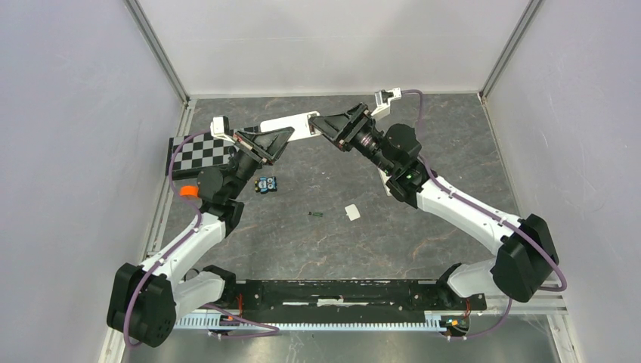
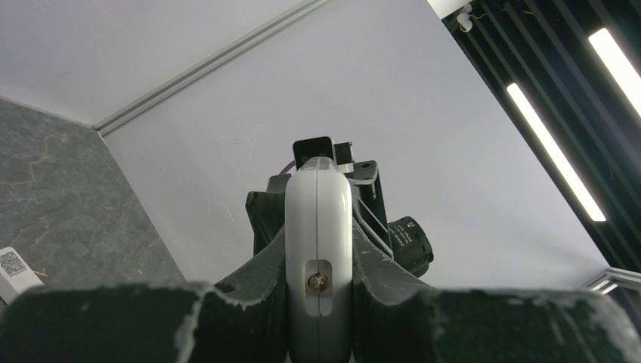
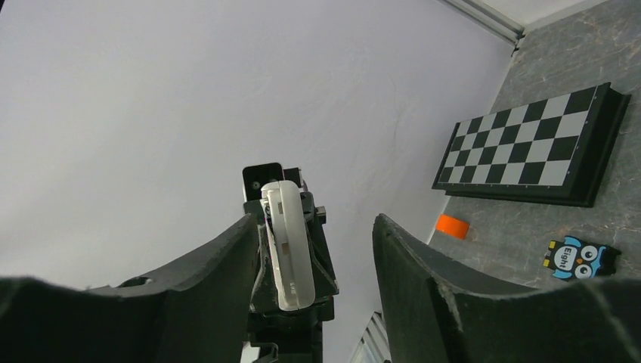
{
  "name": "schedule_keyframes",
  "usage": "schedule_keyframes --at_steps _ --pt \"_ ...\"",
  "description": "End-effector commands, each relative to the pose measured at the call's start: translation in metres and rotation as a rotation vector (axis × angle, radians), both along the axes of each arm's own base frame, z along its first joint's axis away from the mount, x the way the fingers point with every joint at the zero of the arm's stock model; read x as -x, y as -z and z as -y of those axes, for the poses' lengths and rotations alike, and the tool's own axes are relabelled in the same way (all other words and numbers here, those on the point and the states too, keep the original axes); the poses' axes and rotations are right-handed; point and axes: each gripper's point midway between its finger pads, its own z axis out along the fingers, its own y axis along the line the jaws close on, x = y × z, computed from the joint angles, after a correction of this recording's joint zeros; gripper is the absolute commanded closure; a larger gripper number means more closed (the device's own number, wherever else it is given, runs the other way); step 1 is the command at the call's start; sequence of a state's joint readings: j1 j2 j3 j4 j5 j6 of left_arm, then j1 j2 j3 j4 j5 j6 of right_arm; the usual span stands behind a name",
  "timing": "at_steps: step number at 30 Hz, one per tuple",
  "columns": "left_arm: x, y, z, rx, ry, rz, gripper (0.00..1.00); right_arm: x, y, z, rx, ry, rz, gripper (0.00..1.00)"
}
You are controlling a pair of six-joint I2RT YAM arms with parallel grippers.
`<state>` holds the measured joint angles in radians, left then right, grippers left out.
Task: Load the batteries into the remote control
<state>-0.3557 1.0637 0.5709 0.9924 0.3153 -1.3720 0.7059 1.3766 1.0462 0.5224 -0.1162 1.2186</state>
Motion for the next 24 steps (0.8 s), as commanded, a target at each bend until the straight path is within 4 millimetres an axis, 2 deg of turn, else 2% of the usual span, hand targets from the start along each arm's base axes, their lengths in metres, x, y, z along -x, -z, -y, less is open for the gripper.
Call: schedule_keyframes --at_steps 1,7,9,11,13,17,18,20,22,24 --pt "0.008 -0.024 -0.005 0.051 -0.001 0.061 0.98 0.001 -0.025 -0.005 -0.006 -0.029 0.078 0.42" --pt "0.012 -0.026 -0.005 0.044 0.000 0.080 0.98 -0.005 -0.012 -0.009 0.058 -0.020 0.062 0.71" --pt "0.012 -0.026 -0.005 0.040 -0.001 0.084 0.98 -0.007 -0.008 -0.009 0.077 -0.016 0.058 0.76" --pt "0.012 -0.025 -0.005 0.036 -0.005 0.081 0.98 -0.006 -0.008 -0.009 0.087 -0.013 0.068 0.77" --pt "0.011 -0.024 -0.005 0.028 -0.010 0.081 0.98 -0.005 -0.011 -0.007 0.094 -0.009 0.092 0.69" --pt "0.007 -0.016 -0.005 -0.008 -0.027 0.060 0.98 0.005 -0.032 0.005 0.067 -0.002 0.215 0.29" --pt "0.005 -0.011 -0.004 -0.024 -0.034 0.044 0.98 0.008 -0.039 0.011 0.057 0.003 0.250 0.23" --pt "0.002 -0.003 -0.005 -0.053 -0.048 0.030 0.98 0.017 -0.052 0.021 0.047 0.006 0.335 0.16" --pt "-0.002 0.006 -0.007 -0.087 -0.067 0.008 0.98 0.024 -0.055 0.029 0.077 -0.003 0.403 0.13" --pt "-0.007 0.018 -0.011 -0.135 -0.098 -0.019 0.98 0.028 -0.048 0.037 0.128 0.001 0.447 0.13"
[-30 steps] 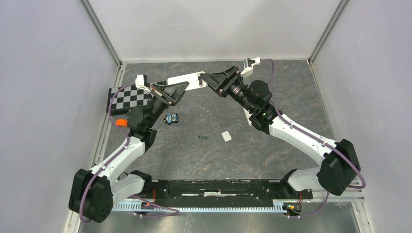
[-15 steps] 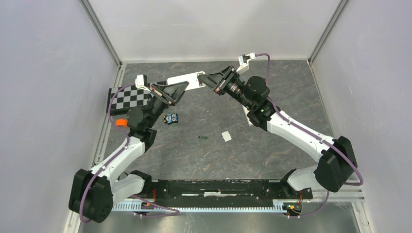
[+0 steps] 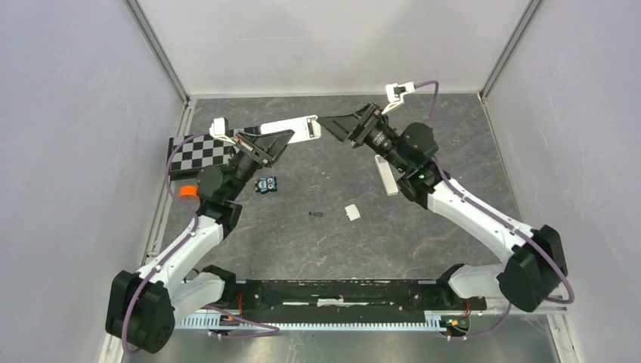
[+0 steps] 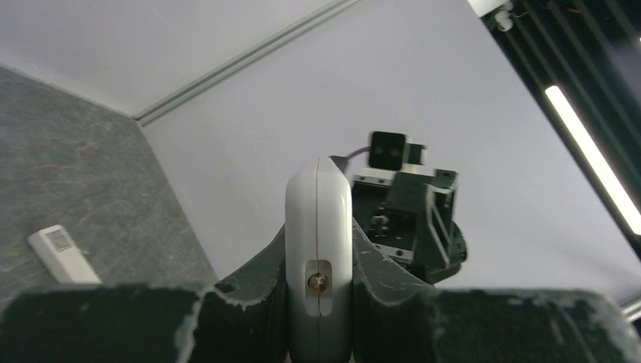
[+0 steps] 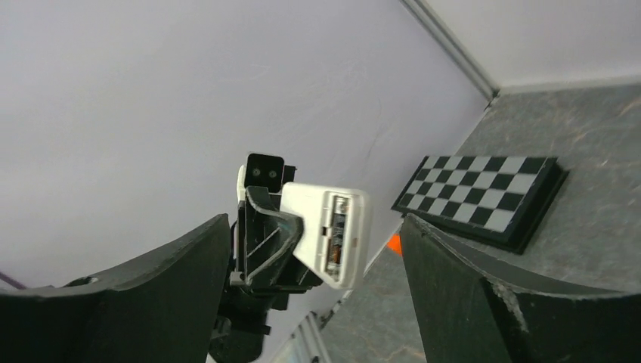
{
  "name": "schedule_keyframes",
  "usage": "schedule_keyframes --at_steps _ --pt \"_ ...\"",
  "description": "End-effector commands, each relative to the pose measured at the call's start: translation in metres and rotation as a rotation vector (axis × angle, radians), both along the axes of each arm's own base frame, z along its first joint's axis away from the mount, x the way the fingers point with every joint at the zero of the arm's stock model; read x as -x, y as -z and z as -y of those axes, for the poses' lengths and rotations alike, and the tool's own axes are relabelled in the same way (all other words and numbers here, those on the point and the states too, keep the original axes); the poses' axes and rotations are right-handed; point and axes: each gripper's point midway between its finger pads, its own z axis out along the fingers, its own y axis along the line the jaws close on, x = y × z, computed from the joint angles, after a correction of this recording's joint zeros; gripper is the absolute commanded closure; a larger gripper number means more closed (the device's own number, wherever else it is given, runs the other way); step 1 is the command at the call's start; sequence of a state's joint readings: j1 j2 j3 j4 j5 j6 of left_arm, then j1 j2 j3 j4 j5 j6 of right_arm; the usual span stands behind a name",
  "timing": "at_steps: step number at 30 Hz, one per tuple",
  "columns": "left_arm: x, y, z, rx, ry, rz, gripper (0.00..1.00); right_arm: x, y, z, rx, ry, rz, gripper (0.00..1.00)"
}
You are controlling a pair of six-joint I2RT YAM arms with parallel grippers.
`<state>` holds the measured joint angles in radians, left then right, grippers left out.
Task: Load the batteries into the remote control
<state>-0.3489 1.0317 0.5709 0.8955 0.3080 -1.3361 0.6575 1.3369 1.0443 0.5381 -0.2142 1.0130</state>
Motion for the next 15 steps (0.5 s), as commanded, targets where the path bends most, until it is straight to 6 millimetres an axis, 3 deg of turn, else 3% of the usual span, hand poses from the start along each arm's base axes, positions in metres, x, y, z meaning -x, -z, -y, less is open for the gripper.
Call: schedule_keyframes --at_steps 1,3,9,13,15 --pt "-0.006 0.014 -0.012 -0.124 -0.087 0.002 0.98 0.027 -0.030 0.025 0.049 -0.002 0.258 0.14" --pt "-0.012 0.028 -0.022 -0.197 -0.138 -0.032 0.98 0.024 -0.001 0.029 0.204 0.027 0.279 0.16" --pt "-0.018 0.065 -0.070 -0.504 -0.397 -0.164 0.98 0.011 0.137 0.039 0.711 0.014 0.139 0.27" --pt "-0.012 0.062 -0.090 -0.601 -0.489 -0.171 0.98 0.031 0.212 0.016 0.907 -0.118 0.055 0.31" --pt "-0.010 0.061 -0.096 -0.621 -0.511 -0.178 0.98 0.041 0.238 0.002 0.974 -0.176 0.049 0.33"
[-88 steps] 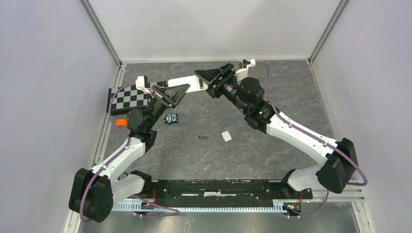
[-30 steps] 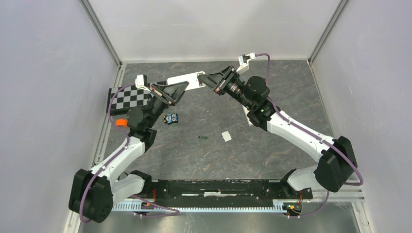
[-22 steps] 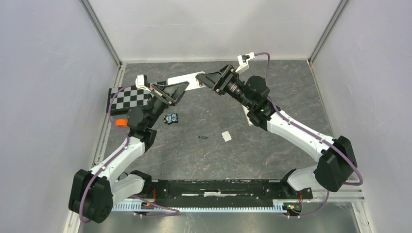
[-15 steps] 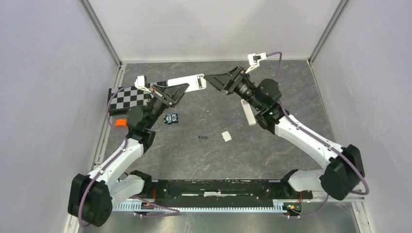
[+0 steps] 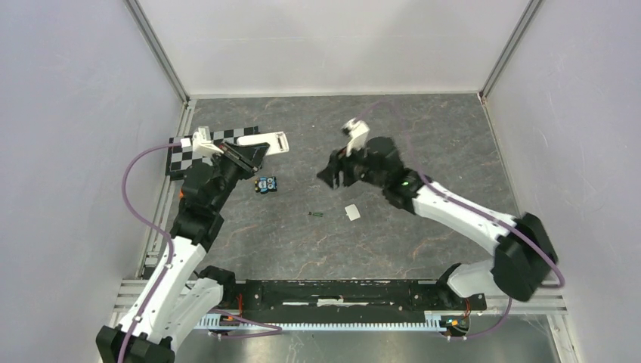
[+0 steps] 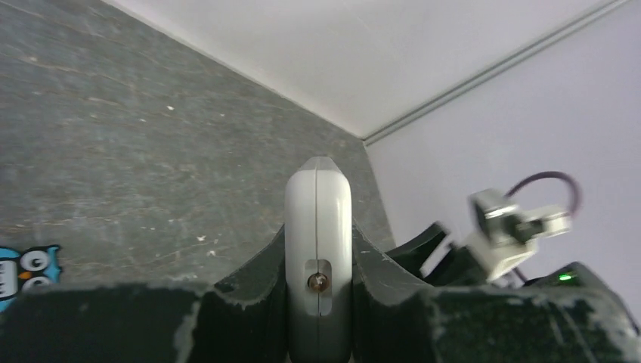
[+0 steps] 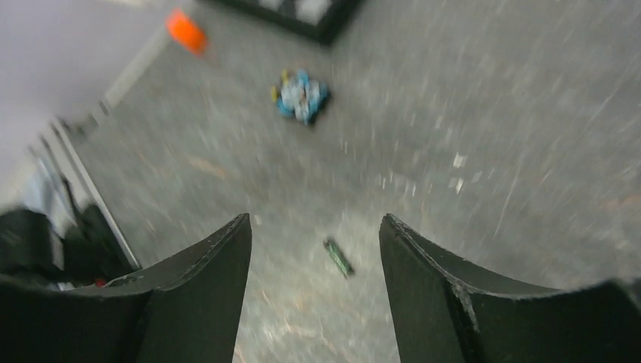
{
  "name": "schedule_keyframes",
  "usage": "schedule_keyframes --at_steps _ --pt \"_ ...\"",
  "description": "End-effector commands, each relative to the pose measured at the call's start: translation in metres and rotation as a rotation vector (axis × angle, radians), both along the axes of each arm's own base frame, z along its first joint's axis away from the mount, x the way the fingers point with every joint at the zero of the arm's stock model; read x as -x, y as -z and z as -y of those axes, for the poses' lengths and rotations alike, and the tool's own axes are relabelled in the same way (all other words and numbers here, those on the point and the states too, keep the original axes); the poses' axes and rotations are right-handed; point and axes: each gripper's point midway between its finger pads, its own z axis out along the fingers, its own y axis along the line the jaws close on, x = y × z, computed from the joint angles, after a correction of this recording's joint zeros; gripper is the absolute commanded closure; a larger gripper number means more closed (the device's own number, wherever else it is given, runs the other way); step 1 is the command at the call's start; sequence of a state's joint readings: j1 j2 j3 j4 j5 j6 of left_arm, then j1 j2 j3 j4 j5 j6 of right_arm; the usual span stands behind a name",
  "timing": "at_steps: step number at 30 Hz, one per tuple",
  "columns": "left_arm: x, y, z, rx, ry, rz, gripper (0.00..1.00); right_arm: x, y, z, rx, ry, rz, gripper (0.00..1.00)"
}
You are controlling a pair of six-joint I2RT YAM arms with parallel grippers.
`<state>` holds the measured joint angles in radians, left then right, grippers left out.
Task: Load the batteries into the remote control
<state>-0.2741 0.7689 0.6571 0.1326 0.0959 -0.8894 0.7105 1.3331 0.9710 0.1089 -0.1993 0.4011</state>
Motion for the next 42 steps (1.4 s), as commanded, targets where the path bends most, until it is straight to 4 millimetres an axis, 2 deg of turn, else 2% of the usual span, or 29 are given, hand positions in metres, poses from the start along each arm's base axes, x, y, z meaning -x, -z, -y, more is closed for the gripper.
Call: schedule_keyframes --at_steps 1,5,9,15,20,27,30,33,35,37,42 --pt "0.002 -0.004 -0.029 -0.177 -0.121 0.005 0.98 0.030 0.096 -0.014 0.319 -0.115 -0.078 0.34" --pt "0.005 -0.005 -0.028 -0.171 -0.115 0.002 0.98 0.041 0.135 -0.032 0.494 -0.279 0.052 0.32" --pt "0.009 -0.006 -0.028 -0.164 -0.106 0.001 0.98 0.036 0.161 -0.029 0.641 -0.387 0.128 0.29" --pt "0.011 -0.005 -0.028 -0.165 -0.107 -0.003 0.98 0.033 0.194 -0.028 0.757 -0.471 0.103 0.31" --pt "0.009 -0.009 -0.024 -0.166 -0.085 0.004 0.98 0.031 0.195 -0.035 0.742 -0.479 0.106 0.34" --pt "0.006 -0.015 -0.033 -0.191 -0.132 0.017 0.98 0.029 0.162 -0.060 0.569 -0.383 0.017 0.33" --pt "0.006 -0.013 -0.034 -0.196 -0.136 0.012 0.98 0.023 0.153 -0.071 0.452 -0.255 -0.078 0.39" --pt "0.006 -0.012 -0.034 -0.198 -0.136 0.010 0.98 0.020 0.161 -0.077 0.394 -0.161 -0.198 0.54" --pt "0.007 -0.010 -0.034 -0.199 -0.134 0.005 0.98 0.015 0.172 -0.075 0.416 -0.098 -0.260 0.65" --pt "0.007 -0.009 -0.034 -0.195 -0.131 0.003 0.98 0.010 0.183 -0.069 0.453 -0.046 -0.282 0.71" --pt "0.008 -0.007 -0.032 -0.189 -0.118 -0.002 0.98 0.006 0.198 -0.070 0.507 -0.048 -0.306 0.73"
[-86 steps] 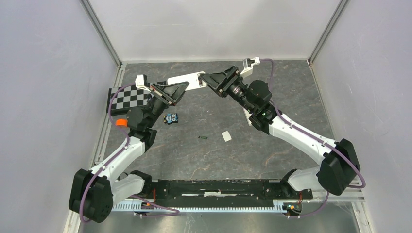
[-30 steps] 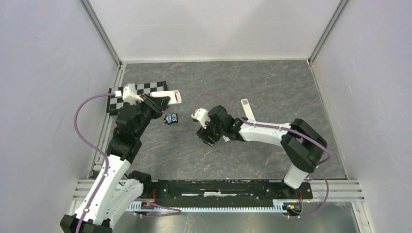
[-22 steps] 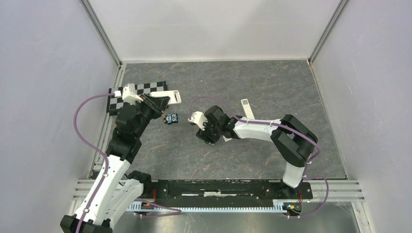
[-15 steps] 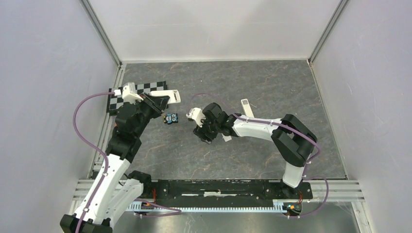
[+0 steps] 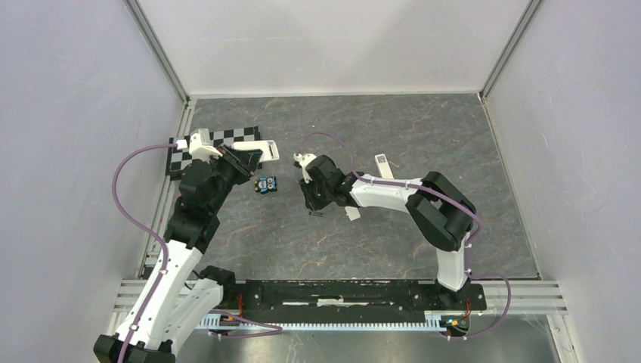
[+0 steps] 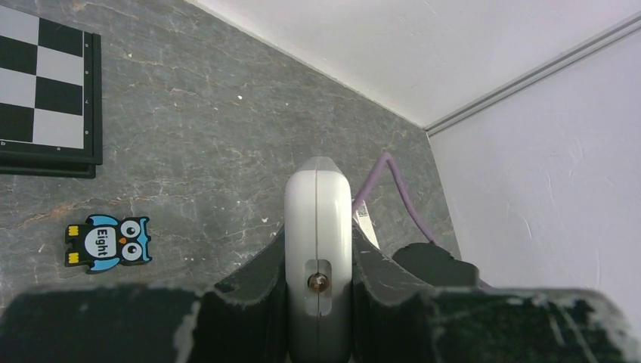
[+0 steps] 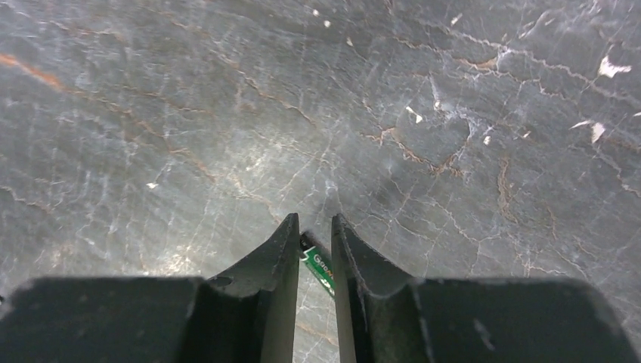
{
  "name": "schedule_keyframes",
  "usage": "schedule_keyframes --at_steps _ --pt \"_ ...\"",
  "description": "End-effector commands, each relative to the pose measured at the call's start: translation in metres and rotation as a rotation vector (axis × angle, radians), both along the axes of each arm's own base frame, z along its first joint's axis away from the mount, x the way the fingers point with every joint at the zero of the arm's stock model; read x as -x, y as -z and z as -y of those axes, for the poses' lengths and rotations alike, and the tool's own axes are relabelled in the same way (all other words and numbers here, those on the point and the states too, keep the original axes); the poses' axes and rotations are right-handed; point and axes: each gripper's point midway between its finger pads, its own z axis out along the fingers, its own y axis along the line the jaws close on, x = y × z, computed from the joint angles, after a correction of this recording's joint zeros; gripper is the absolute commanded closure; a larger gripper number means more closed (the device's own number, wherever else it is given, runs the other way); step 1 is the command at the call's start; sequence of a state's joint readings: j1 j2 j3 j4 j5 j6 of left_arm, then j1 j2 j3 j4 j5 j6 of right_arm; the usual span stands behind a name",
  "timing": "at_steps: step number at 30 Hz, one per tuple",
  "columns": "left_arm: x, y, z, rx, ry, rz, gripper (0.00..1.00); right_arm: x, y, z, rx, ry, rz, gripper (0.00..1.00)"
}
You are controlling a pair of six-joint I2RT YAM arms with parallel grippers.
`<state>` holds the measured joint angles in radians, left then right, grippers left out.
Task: Load the batteries into the remote control
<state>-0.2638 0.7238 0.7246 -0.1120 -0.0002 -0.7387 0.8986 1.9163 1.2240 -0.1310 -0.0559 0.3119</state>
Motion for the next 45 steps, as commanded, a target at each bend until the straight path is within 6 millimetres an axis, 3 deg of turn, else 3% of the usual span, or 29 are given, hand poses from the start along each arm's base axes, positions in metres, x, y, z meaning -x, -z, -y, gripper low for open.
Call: schedule_keyframes --at_steps 1,11,15,23,31,36,41,45 --pt "0.000 -0.024 -0.004 -0.010 -0.010 0.074 0.98 -0.009 0.004 -0.006 0.020 0.054 -0.027 0.74" --pt "-0.004 -0.022 -0.003 -0.011 -0.010 0.068 0.98 0.017 0.017 -0.006 0.045 -0.096 -0.116 0.82" --pt "-0.003 -0.022 0.000 -0.009 0.011 0.071 0.98 0.033 0.022 0.002 0.071 -0.177 -0.151 0.85" --pt "-0.005 -0.021 0.000 -0.005 0.010 0.067 0.98 0.043 0.026 0.020 0.145 -0.258 -0.145 0.88" --pt "-0.005 -0.022 -0.001 -0.012 0.002 0.072 0.98 0.052 0.017 0.031 0.199 -0.309 -0.185 0.87" --pt "-0.006 -0.022 -0.001 -0.012 0.004 0.071 0.98 0.046 0.000 0.030 0.197 -0.278 -0.158 0.87" --pt "-0.007 -0.025 -0.003 -0.018 -0.003 0.081 0.98 0.026 -0.024 0.036 0.147 -0.077 -0.064 0.61" --pt "-0.006 -0.026 -0.004 -0.025 -0.006 0.082 0.98 0.022 -0.020 0.059 0.138 0.144 -0.049 0.47"
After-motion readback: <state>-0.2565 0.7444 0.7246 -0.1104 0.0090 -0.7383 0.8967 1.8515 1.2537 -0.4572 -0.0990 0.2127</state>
